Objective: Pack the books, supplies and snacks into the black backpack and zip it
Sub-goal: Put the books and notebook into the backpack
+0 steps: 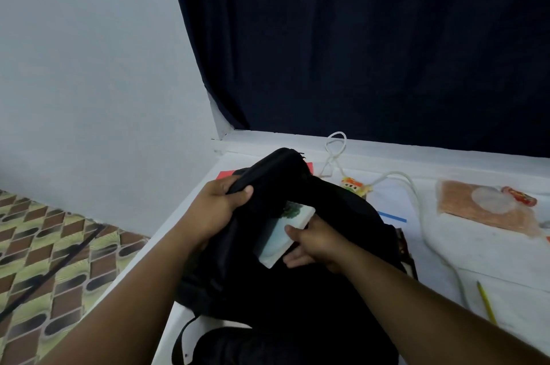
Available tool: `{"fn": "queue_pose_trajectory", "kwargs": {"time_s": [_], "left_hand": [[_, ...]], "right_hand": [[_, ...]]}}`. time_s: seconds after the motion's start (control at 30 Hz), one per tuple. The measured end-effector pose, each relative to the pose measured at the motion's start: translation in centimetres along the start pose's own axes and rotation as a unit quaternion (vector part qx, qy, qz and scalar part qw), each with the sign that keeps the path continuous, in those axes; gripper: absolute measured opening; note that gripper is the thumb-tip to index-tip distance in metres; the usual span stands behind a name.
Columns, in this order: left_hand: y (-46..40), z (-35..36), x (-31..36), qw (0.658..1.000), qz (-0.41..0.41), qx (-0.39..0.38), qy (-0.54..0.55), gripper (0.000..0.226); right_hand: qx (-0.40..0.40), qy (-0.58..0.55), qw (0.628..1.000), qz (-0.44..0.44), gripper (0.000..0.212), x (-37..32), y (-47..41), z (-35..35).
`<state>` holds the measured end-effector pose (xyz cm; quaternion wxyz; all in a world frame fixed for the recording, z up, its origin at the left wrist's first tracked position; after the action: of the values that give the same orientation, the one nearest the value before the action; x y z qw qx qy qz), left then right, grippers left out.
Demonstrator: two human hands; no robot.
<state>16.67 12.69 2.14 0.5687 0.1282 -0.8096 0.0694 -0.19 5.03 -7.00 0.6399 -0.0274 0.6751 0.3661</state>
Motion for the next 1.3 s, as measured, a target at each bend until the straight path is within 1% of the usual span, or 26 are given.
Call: {"fn": "queue_pose_trajectory", "kwargs": {"time_s": [0.03, 0.07, 0.13, 0.2, 0.23, 0.27, 0.33, 0.37, 0.47, 0.53, 0.63, 0.7, 0.73, 0.77, 0.8, 0.87, 0.93, 0.97, 1.0, 1.1, 1.17, 1.23, 1.3], "left_hand": [[0.0, -0.1, -0.2, 1.000, -0.004, 0.000, 0.011, 0.016], [-0.1, -0.3, -0.4, 1.000, -0.006, 0.000, 0.018, 0.016], [-0.2, -0.6, -0.7, 1.000, -0.010, 0.000, 0.029, 0.017], [-0.4, -0.9, -0.9, 0.999, -0.010, -0.001, 0.039, 0.018], [-0.4, -0.9, -0.9, 0.999, -0.011, -0.002, 0.043, 0.018], [-0.5, -0.9, -1.0, 0.999, -0.011, -0.003, 0.045, 0.017], [-0.7, -0.8, -1.1, 0.999, -0.012, -0.007, 0.041, 0.016], [-0.7, -0.7, -1.2, 0.999, -0.013, -0.009, 0.040, 0.016], [-0.9, -0.7, -1.4, 0.999, -0.015, -0.010, 0.046, 0.015], [-1.0, -0.7, -1.6, 0.999, -0.013, -0.012, 0.048, 0.015], [-1.0, -0.7, -2.1, 0.998, -0.010, -0.021, 0.050, 0.015], [-1.0, -0.3, -2.4, 0.999, -0.008, -0.022, 0.049, 0.014], [-1.0, -0.1, -2.6, 0.999, -0.007, -0.017, 0.044, 0.014], [-1.0, 0.2, -2.7, 0.999, -0.004, -0.011, 0.033, 0.012], [-1.0, 0.6, -2.9, 1.000, -0.001, -0.005, 0.017, 0.011], [-1.5, 1.4, -3.6, 0.999, 0.011, 0.010, -0.051, 0.011], [-2.3, 2.2, -4.2, 0.984, 0.036, 0.028, -0.175, 0.025], [-2.6, 2.7, -4.4, 0.976, 0.034, 0.022, -0.213, 0.030], [-2.9, 3.1, -4.4, 0.975, 0.022, 0.003, -0.220, 0.030], [-3.2, 4.5, -4.2, 0.978, -0.015, -0.086, -0.189, 0.025], [-3.2, 5.2, -3.9, 0.975, -0.033, -0.123, -0.184, 0.025], [-3.4, 5.5, -3.6, 0.971, -0.041, -0.120, -0.201, 0.024], [-3.7, 5.7, -3.4, 0.969, -0.048, -0.103, -0.218, 0.024]], "right_hand": [[0.001, 0.017, 1.000, -0.005, 0.026, 0.0, -0.1, 0.0], [0.019, 0.037, 0.999, -0.022, 0.025, -0.1, -0.3, -0.1], [0.092, 0.125, 0.984, -0.082, 0.033, -0.2, -0.8, -0.8], [0.175, 0.225, 0.946, -0.154, 0.046, -0.2, -1.0, -1.3], [0.199, 0.257, 0.926, -0.191, 0.047, -0.1, -1.0, -1.3], [0.205, 0.283, 0.908, -0.232, 0.041, 0.0, -1.0, -1.1], [0.181, 0.343, 0.871, -0.302, 0.025, 0.6, -1.3, -0.4], [0.162, 0.374, 0.858, -0.314, 0.027, 0.8, -1.5, -0.1], [0.095, 0.452, 0.842, -0.278, 0.049, 2.0, -2.2, 0.4], [0.074, 0.485, 0.831, -0.261, 0.053, 2.7, -2.1, 0.4], [0.059, 0.487, 0.832, -0.260, 0.053, 3.1, -1.8, 0.2], [0.064, 0.438, 0.854, -0.274, 0.049, 2.5, -1.3, -0.1], [0.085, 0.395, 0.868, -0.288, 0.045, 1.9, -0.9, -0.4], [0.120, 0.354, 0.874, -0.310, 0.040, 1.1, -0.4, -1.0], [0.161, 0.324, 0.870, -0.334, 0.036, 0.4, 0.3, -1.8], [0.226, 0.301, 0.851, -0.368, 0.031, -1.2, 1.5, -3.8], [0.253, 0.284, 0.848, -0.370, 0.030, -2.6, 2.3, -5.9], [0.263, 0.275, 0.849, -0.368, 0.030, -3.1, 2.4, -7.0], [0.274, 0.262, 0.850, -0.365, 0.030, -3.5, 2.3, -8.2], [0.302, 0.239, 0.866, -0.317, 0.030, -4.0, 1.0, -11.9], [0.314, 0.261, 0.875, -0.261, 0.027, -3.4, -1.0, -14.8], [0.306, 0.294, 0.882, -0.204, 0.027, -2.4, -3.3, -17.2], [0.280, 0.325, 0.889, -0.158, 0.028, -1.0, -5.2, -18.7]]}}
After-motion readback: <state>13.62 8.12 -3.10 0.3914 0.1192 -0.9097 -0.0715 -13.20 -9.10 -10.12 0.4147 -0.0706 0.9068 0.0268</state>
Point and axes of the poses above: each hand's wrist, its own y-axis away from the middle knuckle, its own z-axis out of the palm, x = y × z, the point moved 3 cm from there along -y, towards the middle knuckle, and after that the axes turned 4 degrees about -y, right-handed, at the moved point
